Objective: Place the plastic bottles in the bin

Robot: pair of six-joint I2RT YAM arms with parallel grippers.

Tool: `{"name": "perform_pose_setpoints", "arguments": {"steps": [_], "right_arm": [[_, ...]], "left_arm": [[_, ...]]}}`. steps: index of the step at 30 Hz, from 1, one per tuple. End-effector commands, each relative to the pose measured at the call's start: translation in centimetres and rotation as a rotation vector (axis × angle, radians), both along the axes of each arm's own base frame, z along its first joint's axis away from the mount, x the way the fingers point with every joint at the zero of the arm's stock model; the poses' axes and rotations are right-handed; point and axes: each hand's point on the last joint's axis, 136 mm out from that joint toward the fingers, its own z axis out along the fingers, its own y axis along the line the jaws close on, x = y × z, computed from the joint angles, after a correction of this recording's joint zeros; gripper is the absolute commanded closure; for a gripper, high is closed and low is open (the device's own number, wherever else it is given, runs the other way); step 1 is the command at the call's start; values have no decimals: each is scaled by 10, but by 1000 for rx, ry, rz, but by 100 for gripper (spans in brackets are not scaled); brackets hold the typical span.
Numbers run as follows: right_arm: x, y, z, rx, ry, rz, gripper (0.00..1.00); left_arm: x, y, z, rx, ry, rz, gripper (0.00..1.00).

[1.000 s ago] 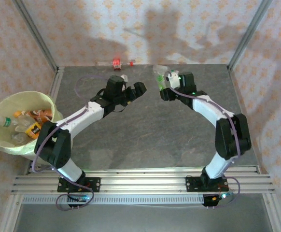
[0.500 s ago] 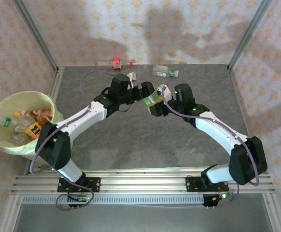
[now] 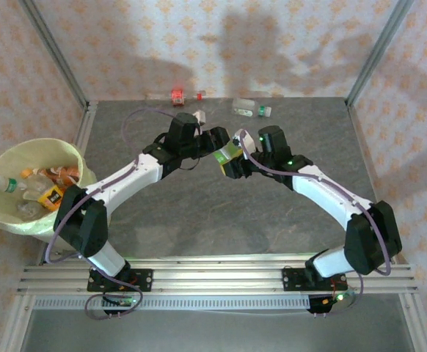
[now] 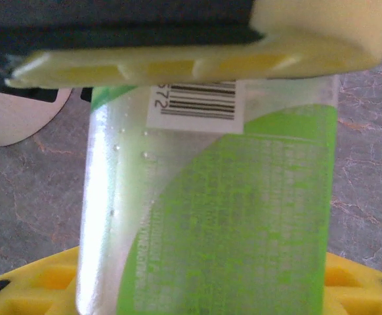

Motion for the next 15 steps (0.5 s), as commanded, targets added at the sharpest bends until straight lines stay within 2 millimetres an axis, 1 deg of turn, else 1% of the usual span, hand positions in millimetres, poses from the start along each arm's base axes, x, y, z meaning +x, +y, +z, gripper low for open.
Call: {"name": "perform_pose_setpoints", "arguments": {"steps": [1,5,10,11,13,15], "right_arm": [[15,5,22,41,-52,-32,52],[16,5,22,39,-53,-34,44],[16,2,21,22,-63,-41,37],[17,1,22,20,-69,-50,34],[20,-3,25,14,-79,-82,24],[23,-9,32,12,-102,-122,15]], "left_arm": [[-10,-3,10,-20,-14,-7,41],[-8,1,11,-12,-21,17,43],[-4,6,14,-2,-31,47,45],[-3,8,15,4,-34,57,45],[-3,17,17,31,-40,85,46],[-2,32,21,66,-48,127,47]]}}
